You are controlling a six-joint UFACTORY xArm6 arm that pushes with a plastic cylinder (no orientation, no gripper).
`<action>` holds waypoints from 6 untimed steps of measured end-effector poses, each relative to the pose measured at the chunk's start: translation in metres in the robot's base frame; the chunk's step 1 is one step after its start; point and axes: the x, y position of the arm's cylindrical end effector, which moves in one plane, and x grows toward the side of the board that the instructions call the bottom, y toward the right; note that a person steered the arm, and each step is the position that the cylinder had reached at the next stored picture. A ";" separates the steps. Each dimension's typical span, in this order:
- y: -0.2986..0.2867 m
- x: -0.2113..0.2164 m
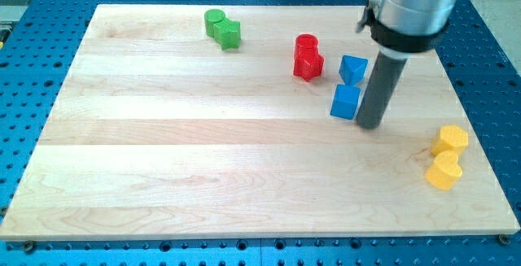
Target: Push the blue cube into the triangle
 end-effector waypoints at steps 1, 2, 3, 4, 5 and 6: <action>-0.011 0.046; -0.047 0.066; -0.056 0.026; -0.044 -0.002; -0.029 -0.031; -0.026 -0.077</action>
